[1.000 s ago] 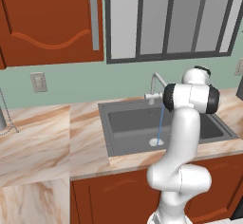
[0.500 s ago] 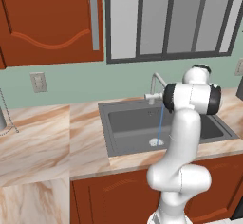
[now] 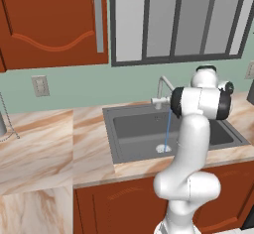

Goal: Soak the sponge with water for a few seconds and then drop it inside the sink.

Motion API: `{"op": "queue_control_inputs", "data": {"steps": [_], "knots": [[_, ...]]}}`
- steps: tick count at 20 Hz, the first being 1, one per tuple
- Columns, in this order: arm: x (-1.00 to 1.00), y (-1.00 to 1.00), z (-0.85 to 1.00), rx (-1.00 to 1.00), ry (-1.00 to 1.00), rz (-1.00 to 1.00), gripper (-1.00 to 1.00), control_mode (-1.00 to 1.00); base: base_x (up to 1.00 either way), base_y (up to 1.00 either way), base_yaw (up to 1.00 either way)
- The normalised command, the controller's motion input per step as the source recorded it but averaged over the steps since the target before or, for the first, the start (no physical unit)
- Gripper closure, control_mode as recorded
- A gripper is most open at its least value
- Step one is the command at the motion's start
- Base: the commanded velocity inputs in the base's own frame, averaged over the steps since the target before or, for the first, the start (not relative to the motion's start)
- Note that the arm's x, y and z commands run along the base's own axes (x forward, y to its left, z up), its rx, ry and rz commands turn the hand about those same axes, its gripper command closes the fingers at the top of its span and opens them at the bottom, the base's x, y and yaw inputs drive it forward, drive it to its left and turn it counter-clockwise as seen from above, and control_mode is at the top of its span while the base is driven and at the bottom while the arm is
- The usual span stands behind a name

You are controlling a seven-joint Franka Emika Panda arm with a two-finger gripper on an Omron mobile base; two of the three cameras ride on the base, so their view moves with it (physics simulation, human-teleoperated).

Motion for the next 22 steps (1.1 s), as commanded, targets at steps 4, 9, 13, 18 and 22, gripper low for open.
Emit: {"op": "queue_control_inputs", "data": {"steps": [4, 9, 13, 18, 22], "knots": [[-0.21, -0.13, 0.10, 0.00, 0.13, -0.09, -1.00, -1.00, 0.00, 0.00, 0.00], [-0.47, -0.06, 0.00, 0.00, 0.04, -0.08, -1.00, -1.00, 0.00, 0.00, 0.00], [-0.60, 0.00, -0.03, 0.00, 0.00, -0.02, -1.00, -1.00, 0.00, 0.00, 0.00], [-0.38, 0.00, -0.01, 0.00, 0.00, 0.01, -1.00, -1.00, 0.00, 0.00, 0.00], [-0.19, 0.00, 0.00, 0.00, 0.00, 0.04, -1.00, -1.00, 0.00, 0.00, 0.00]]}}
